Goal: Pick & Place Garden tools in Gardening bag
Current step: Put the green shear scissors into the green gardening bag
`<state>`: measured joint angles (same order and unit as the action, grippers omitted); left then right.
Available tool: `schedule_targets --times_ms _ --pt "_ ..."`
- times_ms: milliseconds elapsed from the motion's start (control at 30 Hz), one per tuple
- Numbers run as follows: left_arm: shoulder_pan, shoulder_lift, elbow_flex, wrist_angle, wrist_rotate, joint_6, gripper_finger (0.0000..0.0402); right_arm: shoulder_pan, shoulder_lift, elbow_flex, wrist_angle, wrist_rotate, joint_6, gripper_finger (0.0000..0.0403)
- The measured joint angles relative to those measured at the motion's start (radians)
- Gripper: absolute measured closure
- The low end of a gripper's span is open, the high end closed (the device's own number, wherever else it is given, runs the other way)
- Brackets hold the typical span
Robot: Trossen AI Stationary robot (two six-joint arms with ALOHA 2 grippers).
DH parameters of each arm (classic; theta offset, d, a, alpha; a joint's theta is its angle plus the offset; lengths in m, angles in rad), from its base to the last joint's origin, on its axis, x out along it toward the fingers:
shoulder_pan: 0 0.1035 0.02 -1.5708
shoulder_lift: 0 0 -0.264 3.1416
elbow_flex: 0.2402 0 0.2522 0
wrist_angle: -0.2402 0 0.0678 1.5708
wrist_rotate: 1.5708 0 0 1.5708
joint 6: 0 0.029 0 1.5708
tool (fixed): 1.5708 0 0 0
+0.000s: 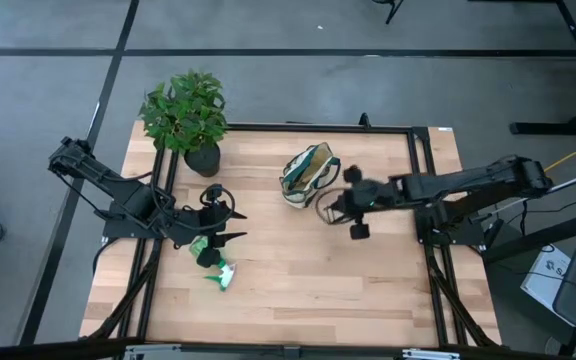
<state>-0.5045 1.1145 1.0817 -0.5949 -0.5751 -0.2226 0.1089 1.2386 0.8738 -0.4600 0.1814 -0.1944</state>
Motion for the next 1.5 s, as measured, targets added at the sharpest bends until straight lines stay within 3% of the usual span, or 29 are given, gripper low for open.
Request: schedule_targets --times_ms 233,467,667,933,1100,1333,1500 --pt "0.0 0.0 0.0 0.0 0.0 0.0 0.0233 -0.109 -0.152 0.0 0.076 0.026 -0.074 0.0361" --pt "0.0 0.0 0.0 0.0 0.0 0.0 0.0233 -0.246 -0.182 0.0 0.33 0.029 -0.101 0.0361" --pt "0.0 0.0 0.0 0.0 0.0 0.0 0.0233 -0.385 -0.156 0.0 0.529 0.096 0.124 0.0361" --pt "0.0 0.0 0.0 0.0 0.0 0.0 0.0233 -0.517 -0.126 0.0 0.58 0.098 0.454 0.0361" --pt "0.0 0.0 0.0 0.0 0.0 0.0 0.0233 -0.554 -0.082 0.0 0.62 0.089 0.472 0.0361" --pt "0.0 0.0 0.0 0.0 0.0 0.0 0.0233 -0.59 -0.005 0.0 0.744 -0.049 0.488 0.0361" --pt "0.0 0.0 0.0 0.0 0.0 0.0 0.0233 -0.6 0.034 0.0 0.759 -0.066 0.502 0.0361"
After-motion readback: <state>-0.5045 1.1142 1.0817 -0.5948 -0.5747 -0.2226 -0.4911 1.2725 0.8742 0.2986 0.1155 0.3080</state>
